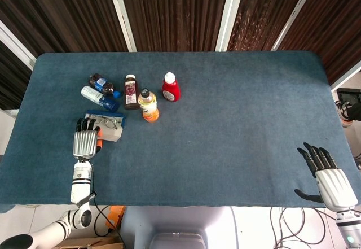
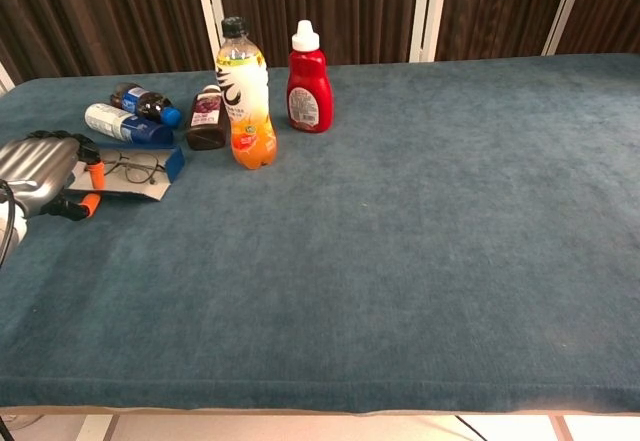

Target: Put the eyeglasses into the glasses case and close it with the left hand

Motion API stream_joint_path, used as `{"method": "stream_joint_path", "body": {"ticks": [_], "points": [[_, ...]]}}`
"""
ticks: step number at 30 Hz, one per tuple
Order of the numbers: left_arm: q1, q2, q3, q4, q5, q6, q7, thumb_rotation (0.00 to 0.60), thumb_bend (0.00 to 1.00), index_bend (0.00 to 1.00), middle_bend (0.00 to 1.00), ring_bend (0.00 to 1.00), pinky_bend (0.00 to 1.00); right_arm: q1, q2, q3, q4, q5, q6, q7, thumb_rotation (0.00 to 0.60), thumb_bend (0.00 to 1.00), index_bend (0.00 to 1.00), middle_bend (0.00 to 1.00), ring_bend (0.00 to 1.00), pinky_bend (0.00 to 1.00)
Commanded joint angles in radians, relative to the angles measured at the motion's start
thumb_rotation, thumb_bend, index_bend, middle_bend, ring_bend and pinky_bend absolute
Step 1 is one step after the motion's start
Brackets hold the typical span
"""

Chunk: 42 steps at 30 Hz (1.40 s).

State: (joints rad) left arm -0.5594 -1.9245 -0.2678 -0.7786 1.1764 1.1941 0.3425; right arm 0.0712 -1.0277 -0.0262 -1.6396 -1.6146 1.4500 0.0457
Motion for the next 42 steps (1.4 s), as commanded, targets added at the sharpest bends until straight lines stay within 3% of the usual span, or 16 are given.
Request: {"method": "stream_joint_path", "body": {"ticks": [1, 8, 16, 22, 34, 42], "points": [[0.004, -0.004, 0.009, 0.008, 0.012, 0.013, -0.005, 0.6, 0.51, 0.64, 0.22, 0.13, 0.12, 0.0, 0.0, 0.0, 0.0, 0.0, 0.0, -0.001, 0.6, 0.15, 0.0, 0.0, 0.0, 0.0], [0.063, 0.05, 0.057, -0.085, 0.065, 0.09, -0.022, 0.6, 0.58, 0.67, 0.23, 0.13, 0.11, -0.001, 0.001, -0.002, -0.001, -0.004, 0.002, 0.001, 0.6, 0.15, 0.0, 0.0, 0.0, 0.0], [0.162, 0.25, 0.104, -0.431, 0.105, 0.189, 0.034, 0.6, 0.58, 0.68, 0.22, 0.13, 0.11, -0.001, -0.003, -0.006, -0.003, -0.012, 0.001, -0.009, 0.6, 0.15, 0.0, 0.0, 0.0, 0.0], [0.172, 0.348, 0.099, -0.616, 0.059, 0.15, 0.113, 0.6, 0.59, 0.68, 0.23, 0.13, 0.11, 0.001, -0.009, -0.01, -0.007, -0.017, -0.004, -0.022, 0.6, 0.15, 0.0, 0.0, 0.0, 0.0], [0.094, 0.372, 0.046, -0.678, -0.137, 0.015, 0.325, 0.6, 0.61, 0.68, 0.23, 0.13, 0.12, 0.003, -0.006, -0.007, -0.005, -0.01, -0.007, -0.014, 0.6, 0.15, 0.0, 0.0, 0.0, 0.0], [0.051, 0.35, 0.027, -0.659, -0.194, -0.004, 0.36, 0.6, 0.61, 0.68, 0.24, 0.14, 0.12, 0.001, -0.002, -0.007, -0.003, -0.012, 0.0, -0.006, 0.6, 0.15, 0.0, 0.0, 0.0, 0.0]]}}
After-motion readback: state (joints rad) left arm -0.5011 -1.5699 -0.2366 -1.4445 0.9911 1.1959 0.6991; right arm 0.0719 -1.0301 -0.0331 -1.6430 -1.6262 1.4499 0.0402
